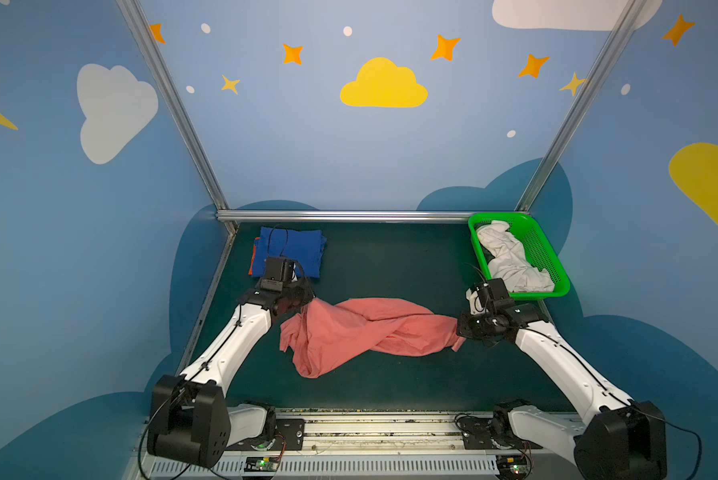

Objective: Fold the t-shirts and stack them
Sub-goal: 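Release the right gripper and regrasp the pink t-shirt's hem edge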

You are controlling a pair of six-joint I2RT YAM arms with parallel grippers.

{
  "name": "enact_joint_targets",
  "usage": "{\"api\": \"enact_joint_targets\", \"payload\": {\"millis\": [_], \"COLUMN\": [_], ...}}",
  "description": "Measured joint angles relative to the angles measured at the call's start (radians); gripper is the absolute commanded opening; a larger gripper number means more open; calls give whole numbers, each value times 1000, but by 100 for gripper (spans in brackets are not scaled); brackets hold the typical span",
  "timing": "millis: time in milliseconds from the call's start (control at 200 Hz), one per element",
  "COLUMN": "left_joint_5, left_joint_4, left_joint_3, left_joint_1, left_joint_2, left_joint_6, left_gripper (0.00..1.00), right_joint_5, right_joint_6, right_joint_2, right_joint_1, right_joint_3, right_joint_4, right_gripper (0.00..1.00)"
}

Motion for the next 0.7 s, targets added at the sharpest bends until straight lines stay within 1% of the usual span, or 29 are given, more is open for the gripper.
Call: {"api": "enact_joint_targets", "payload": {"millis": [95,200,290,365,481,541,701], "left_joint_5": [-42,-69,-80,-87,-94,-95,-96], "left_joint_4": [-15,-26,-36,-50,-68,-72,-72], "left_joint_3": [69,123,139,140,140,140,140], "left_joint_1": [0,0,1,2,2,2,2], "left_joint_2": [-65,-110,-129,-132,-128,-127,-126], "left_joint_6": [19,41,54,63,71,77,85], "left_gripper": [5,5,5,5,5,5,5], "right_joint_5": [19,28,46,72,104,109,103], "right_joint_6": [-14,-36,-64,-84,-110,-119,-126], "right_joint_2": [18,96,185,255,290,280,214], "right_joint_1": [-10,-23,-32,-35,-35,-35,-28], "right_joint_3": [14,37,80,135,198,209,198], "right_joint_4": [-7,-8,-19,-35,-55,-61,-95], "right_gripper": [8,23,35,42,55,58,59]}}
